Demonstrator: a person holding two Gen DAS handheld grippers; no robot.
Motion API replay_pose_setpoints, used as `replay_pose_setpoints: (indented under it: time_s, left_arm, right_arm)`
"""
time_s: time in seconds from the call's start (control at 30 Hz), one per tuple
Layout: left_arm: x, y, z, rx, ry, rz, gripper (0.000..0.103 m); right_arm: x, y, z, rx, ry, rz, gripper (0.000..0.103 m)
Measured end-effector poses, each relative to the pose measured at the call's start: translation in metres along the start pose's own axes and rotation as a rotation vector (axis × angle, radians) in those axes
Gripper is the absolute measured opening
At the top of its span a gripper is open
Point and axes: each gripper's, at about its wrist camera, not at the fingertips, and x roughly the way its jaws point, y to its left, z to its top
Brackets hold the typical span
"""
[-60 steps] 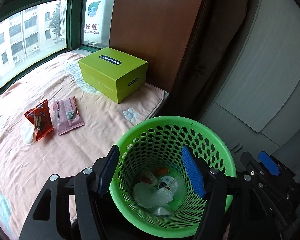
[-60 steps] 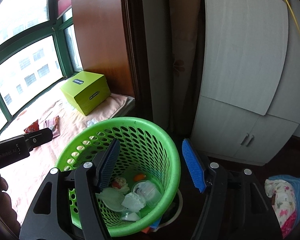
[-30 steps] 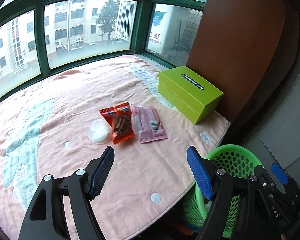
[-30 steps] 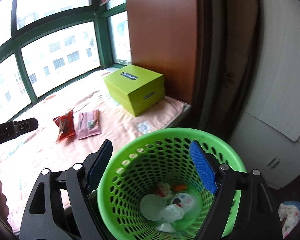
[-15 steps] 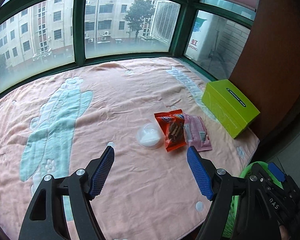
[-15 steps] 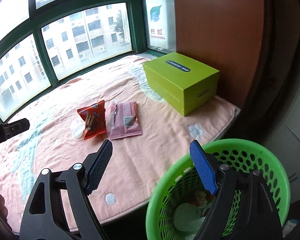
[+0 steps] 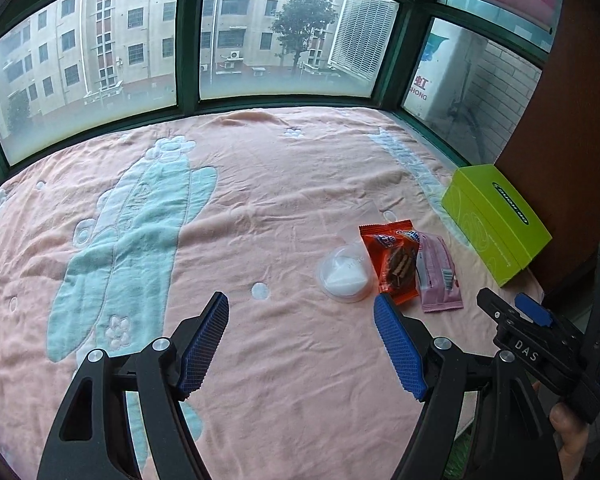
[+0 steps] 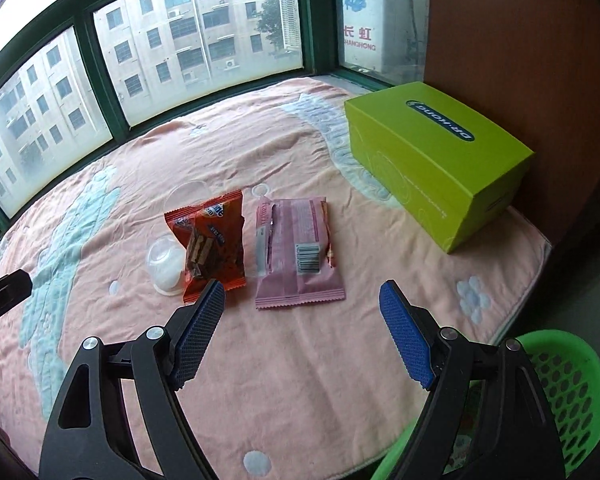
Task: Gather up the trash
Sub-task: 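Grasp the pink Franzzi wrapper with the right gripper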
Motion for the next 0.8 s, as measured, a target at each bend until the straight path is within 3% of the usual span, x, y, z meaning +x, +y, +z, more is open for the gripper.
replay_pose_setpoints:
  time_s: [0.3, 0.37, 0.57, 0.8]
  left_arm:
    - [0.016, 0.019, 0.005, -0.033, 0.022, 0.027, 0.072]
    - [0.021, 0.023, 0.006, -0.040, 0.031, 0.033, 0.072]
    - [0.033, 0.028, 0.009, -0.044, 0.049, 0.041, 0.072]
    - [0.047, 0.020, 0.013, -0.027, 0.067, 0.029, 0.072]
  right_arm:
    - [0.063, 0.005, 0.017, -0.036, 0.109, 0.006, 0.079]
    - [0.074, 0.005, 0.020, -0.035, 0.120, 0.004, 0.086]
    - [0.100, 0.008, 0.025, -0.072, 0.156, -0.037, 0.086]
    - [0.122, 0.000, 0.025, -0.059, 0.216, -0.017, 0.086]
